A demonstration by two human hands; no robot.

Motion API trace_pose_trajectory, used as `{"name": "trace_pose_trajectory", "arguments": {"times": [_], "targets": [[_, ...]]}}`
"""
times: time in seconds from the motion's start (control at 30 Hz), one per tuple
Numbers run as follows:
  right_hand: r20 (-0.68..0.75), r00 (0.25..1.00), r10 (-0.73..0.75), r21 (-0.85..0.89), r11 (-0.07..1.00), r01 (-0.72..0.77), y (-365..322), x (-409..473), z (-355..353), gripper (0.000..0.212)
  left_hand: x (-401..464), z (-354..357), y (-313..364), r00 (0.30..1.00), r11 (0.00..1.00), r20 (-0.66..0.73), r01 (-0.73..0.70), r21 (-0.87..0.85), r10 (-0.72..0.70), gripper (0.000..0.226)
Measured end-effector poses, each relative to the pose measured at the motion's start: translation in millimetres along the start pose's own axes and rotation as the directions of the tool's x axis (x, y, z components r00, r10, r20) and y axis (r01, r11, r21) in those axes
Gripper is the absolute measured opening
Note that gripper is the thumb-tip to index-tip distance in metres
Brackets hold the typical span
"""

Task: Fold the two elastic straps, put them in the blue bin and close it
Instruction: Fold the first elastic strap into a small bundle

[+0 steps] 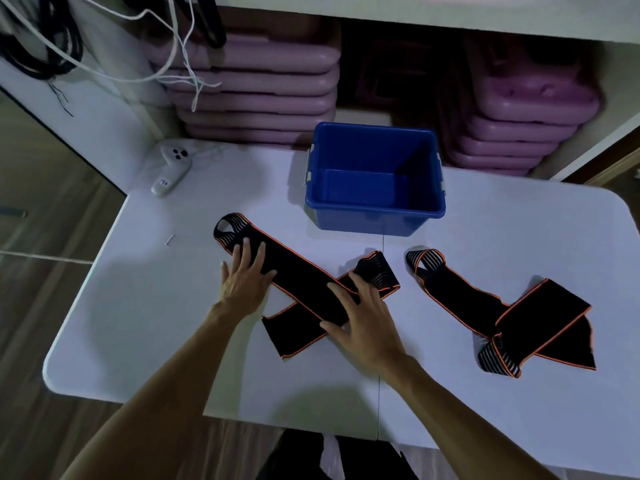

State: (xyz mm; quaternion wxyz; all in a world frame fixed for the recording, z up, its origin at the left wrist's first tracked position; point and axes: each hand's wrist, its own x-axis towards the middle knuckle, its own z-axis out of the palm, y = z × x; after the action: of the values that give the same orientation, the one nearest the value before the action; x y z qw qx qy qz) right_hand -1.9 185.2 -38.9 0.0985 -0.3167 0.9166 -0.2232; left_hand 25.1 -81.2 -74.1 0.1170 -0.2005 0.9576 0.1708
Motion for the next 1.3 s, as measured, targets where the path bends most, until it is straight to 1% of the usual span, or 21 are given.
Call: {"name": "trace_pose_trajectory", "arguments": {"times": [0.1, 0.17, 0.23, 0.3, 0.37, 0.4, 0.47, 0.53, 0.67, 0.73, 0.77, 0.8, 0.83, 0.9, 0.97, 1.0, 1.03, 1.1, 1.17, 1.23, 1.3], "targets": [[0.043, 0.998, 0.046, 0.104, 0.993, -0.051, 1.9, 8.6, -0.2, 0.063, 11.9, -15.1, -12.7, 0.996, 0.995, 0.02, 0.088, -0.038, -0.088, 0.065], [0.056, 0.998, 0.024, 0.105, 0.994, -0.03, 5.4, 6.2, 0.1, 0.063, 7.5, -22.1, -11.8, 0.994, 0.995, -0.061, 0.084, -0.054, -0.088, 0.062], [0.024, 0.999, 0.026, 0.13, 0.991, -0.029, 9.1, -1.0, 0.6, 0.058, -12.5, -22.6, 0.2, 0.975, 0.998, -0.221, -0.029, -0.056, 0.016, 0.051], [-0.041, 0.995, 0.087, 0.165, 0.983, -0.079, 11.1, -10.9, -0.5, 0.04, -43.3, -11.5, 16.1, 0.94, 0.982, -0.31, -0.175, -0.067, 0.146, 0.042], [-0.04, 0.987, 0.154, 0.169, 0.975, -0.145, 13.3, -19.5, -1.7, 0.018, -73.5, 7.0, 28.4, 0.954, 0.974, -0.249, -0.201, -0.107, 0.169, 0.035], [-0.015, 0.985, 0.174, 0.146, 0.975, -0.17, 15.1, -22.6, -2.3, 0.016, -85.4, 15.5, 33.8, 0.969, 0.974, -0.197, -0.177, -0.14, 0.147, 0.029], [0.004, 0.978, 0.211, 0.092, 0.973, -0.21, 19.1, -28.1, -2.7, 0.022, -103.0, 28.3, 44.2, 0.988, 0.971, -0.118, -0.126, -0.205, 0.103, 0.016], [-0.022, 0.963, 0.268, 0.06, 0.962, -0.266, 24.0, -32.2, -5.2, 0.026, -115.6, 34.4, 63.5, 0.994, 0.961, -0.042, -0.104, -0.257, 0.096, 0.01], [-0.026, 0.935, 0.354, -0.05, 0.933, -0.355, 38.6, -42.3, -15.6, 0.041, -130.2, 35.5, 129.1, 0.979, 0.945, 0.152, -0.079, -0.317, 0.133, 0.015], [-0.008, 0.916, 0.402, -0.104, 0.911, -0.4, 52.9, -49.6, -24.6, 0.044, -128.7, 32.3, 158.5, 0.939, 0.928, 0.273, -0.103, -0.358, 0.209, 0.017], [-0.01, 0.905, 0.425, -0.119, 0.898, -0.423, 61.2, -54.2, -29.6, 0.042, -125.7, 31.0, 169.3, 0.914, 0.916, 0.307, -0.139, -0.375, 0.265, 0.017], [-0.023, 0.892, 0.451, -0.117, 0.885, -0.451, 69.5, -58.9, -34.8, 0.04, -121.1, 29.2, 178.6, 0.901, 0.909, 0.304, -0.189, -0.371, 0.311, 0.017], [-0.043, 0.879, 0.475, -0.105, 0.873, -0.477, 76.7, -63.1, -39.7, 0.038, -114.0, 28.1, 185.5, 0.905, 0.91, 0.265, -0.233, -0.343, 0.332, 0.017], [-0.094, 0.86, 0.501, -0.09, 0.856, -0.508, 86.5, -72.3, -45.7, 0.038, -93.6, 24.3, 197.2, 0.931, 0.917, 0.122, -0.304, -0.257, 0.343, 0.019], [-0.132, 0.854, 0.504, -0.083, 0.853, -0.516, 90.2, -81.6, -46.9, 0.039, -70.1, 19.2, 208.9, 0.92, 0.913, 0.009, -0.389, -0.121, 0.393, 0.033], [-0.14, 0.855, 0.5, -0.086, 0.854, -0.513, 90.5, -87.7, -45.6, 0.041, -60.2, 16.8, 214.6, 0.897, 0.897, 0.002, -0.442, -0.005, 0.442, 0.041], [-0.145, 0.862, 0.486, -0.103, 0.859, -0.501, 91.0, -94.4, -43.4, 0.046, -51.3, 17.6, 218.5, 0.875, 0.868, 0.035, -0.483, 0.113, 0.482, 0.048], [-0.158, 0.877, 0.454, -0.148, 0.867, -0.476, 93.7, -109.7, -39.7, 0.056, -38.8, 20.0, 222.0, 0.862, 0.827, 0.129, -0.507, 0.242, 0.491, 0.057], [-0.157, 0.881, 0.446, -0.172, 0.866, -0.469, 100.0, -124.4, -39.6, 0.064, -33.4, 21.6, 222.0, 0.877, 0.839, 0.176, -0.48, 0.257, 0.448, 0.055], [-0.151, 0.889, 0.431, -0.186, 0.871, -0.454, 108.3, -138.0, -42.0, 0.066, -30.3, 15.0, 219.9, 0.895, 0.855, 0.126, -0.446, 0.264, 0.428, 0.043], [-0.144, 0.901, 0.409, -0.202, 0.879, -0.432, 115.1, -149.8, -45.1, 0.065, -26.7, 3.6, 214.2, 0.907, 0.875, 0.071, -0.42, 0.241, 0.416, 0.047]]}}
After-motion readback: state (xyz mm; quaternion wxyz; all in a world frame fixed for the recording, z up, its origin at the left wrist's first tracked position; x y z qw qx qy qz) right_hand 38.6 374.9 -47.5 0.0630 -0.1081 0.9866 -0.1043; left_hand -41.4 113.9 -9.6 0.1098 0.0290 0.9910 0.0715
